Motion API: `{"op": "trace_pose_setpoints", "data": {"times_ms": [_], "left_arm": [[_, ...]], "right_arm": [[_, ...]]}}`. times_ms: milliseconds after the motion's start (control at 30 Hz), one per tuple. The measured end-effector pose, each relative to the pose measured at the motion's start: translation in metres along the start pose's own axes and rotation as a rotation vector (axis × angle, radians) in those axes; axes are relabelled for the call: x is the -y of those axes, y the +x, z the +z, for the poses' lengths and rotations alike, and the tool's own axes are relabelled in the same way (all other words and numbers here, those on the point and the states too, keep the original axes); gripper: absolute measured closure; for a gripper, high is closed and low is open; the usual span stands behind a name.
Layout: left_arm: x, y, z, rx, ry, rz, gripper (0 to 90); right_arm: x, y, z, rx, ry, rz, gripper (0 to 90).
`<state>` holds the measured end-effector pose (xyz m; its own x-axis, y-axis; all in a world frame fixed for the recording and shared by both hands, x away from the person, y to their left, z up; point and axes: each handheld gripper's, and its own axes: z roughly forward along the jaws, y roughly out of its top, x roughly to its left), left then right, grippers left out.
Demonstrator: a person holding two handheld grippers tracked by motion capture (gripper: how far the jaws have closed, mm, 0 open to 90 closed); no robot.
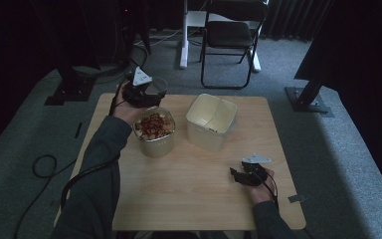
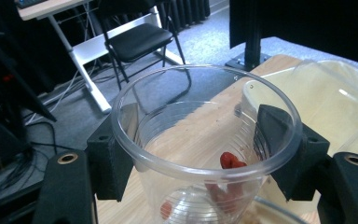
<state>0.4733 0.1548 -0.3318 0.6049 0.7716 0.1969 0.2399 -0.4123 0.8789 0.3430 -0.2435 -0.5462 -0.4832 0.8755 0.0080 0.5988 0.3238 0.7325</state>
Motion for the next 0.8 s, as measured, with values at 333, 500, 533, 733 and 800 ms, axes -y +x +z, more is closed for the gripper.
{"op": "trace_pose_setpoints", "data": {"times_ms": [333,500,533,733,800], "left_arm": [[-0.014,-0.023,0.022,0.038,-0.007,0.008,31.9],[-0.022,-0.033,0.031,0.054,-0.012,0.0,31.1],[-0.024,-0.035,0.032,0.058,-0.014,-0.003,31.1],[-0.031,-0.046,0.042,0.077,-0.02,-0.005,30.6],[-0.031,-0.049,0.047,0.085,-0.017,-0.008,30.6]], "right_arm": [[0.001,0.001,-0.001,0.001,-0.003,-0.001,39.9],[0.001,0.001,-0.001,0.002,-0.002,-0.002,40.0],[0.001,0.001,-0.001,0.002,-0.002,-0.001,40.0],[0.002,0.002,-0.002,0.001,0.0,-0.002,39.9],[0.002,0.001,-0.002,-0.001,-0.001,-0.002,39.9]]}}
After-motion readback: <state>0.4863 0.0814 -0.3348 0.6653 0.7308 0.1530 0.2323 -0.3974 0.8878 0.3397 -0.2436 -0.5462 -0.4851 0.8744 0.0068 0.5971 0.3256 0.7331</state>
